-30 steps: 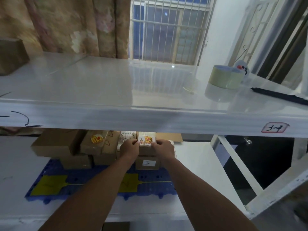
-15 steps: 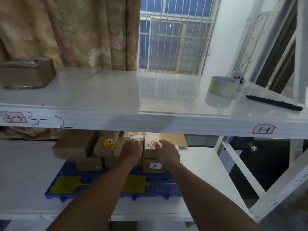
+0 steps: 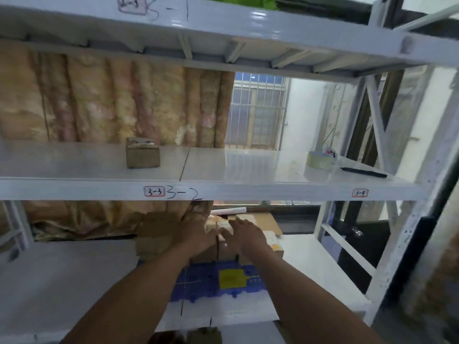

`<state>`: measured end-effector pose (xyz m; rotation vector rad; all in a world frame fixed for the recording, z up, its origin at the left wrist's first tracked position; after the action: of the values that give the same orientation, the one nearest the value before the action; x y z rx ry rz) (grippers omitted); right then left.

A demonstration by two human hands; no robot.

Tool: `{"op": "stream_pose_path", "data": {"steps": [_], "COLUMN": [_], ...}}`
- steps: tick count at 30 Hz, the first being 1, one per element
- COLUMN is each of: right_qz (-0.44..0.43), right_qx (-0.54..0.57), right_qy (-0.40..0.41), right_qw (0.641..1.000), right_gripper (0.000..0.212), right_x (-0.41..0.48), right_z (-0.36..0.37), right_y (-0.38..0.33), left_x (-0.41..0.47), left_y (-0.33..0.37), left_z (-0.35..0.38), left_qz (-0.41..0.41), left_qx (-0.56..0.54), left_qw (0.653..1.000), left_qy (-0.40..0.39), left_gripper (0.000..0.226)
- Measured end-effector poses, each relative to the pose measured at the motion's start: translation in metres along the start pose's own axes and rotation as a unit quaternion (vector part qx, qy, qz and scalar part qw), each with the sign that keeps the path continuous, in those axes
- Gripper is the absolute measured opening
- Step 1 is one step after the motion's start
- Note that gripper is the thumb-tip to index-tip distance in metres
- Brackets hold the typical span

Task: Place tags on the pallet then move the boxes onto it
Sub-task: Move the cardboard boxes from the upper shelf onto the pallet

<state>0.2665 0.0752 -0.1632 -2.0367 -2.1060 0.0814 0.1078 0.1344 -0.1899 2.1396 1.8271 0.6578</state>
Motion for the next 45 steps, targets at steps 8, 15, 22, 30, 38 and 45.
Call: {"op": "stream_pose_path", "data": {"steps": [8, 15, 22, 30, 38, 45], "right_qz": [0.012, -0.005, -0.035, -0.065, -0.051, 0.028], "right_qx": [0.015, -0.010, -0.012, -0.028, 0.009, 0.073], "right_qy": [-0.002, 0.057, 0.169, 0.204, 0.246, 0.208], "right_qw": [1.000, 0.998, 0.985, 0.976, 0.968, 0.975], "right_gripper": [0.051, 0.058, 0.057, 0.061, 0.053, 0.076], "right_x": [-0.061, -0.085, -0.086, -0.058, -0.013, 0.050], "right_z": [-0.043, -0.102, -0.144, -0.143, -0.156, -0.162], "right_y": [-0.124, -0.197, -0.254, -0.283, -0.304, -0.301], "left_x": [-0.098, -0.129, -0.138, -0.109, -0.070, -0.010], "left_y": [-0.034, -0.049, -0.060, -0.091, -0.123, -0.150], "left_z": [-0.141, -0.212, -0.287, -0.312, -0.320, -0.341], "left_qz": [0.030, 0.069, 0.064, 0.049, 0.024, 0.025], "left_qx": [0.037, 0.094, 0.153, 0.210, 0.206, 0.208], "left_qw": [0.999, 0.993, 0.979, 0.968, 0.972, 0.972], "left_qy": [0.015, 0.022, 0.121, 0.126, 0.112, 0.109], "left_gripper": [0.070, 0.067, 0.055, 0.068, 0.069, 0.072]}}
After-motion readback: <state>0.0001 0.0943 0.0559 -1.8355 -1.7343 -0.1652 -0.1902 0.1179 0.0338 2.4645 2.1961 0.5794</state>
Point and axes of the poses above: each hand's wrist, its own x-axis towards the middle knuckle, its own z-axis out of the palm, y = z × x, the point moved 8 cm from there along x, towards the middle knuckle, and after that the axes turned 2 degrees about -z, right-handed, at the moved point
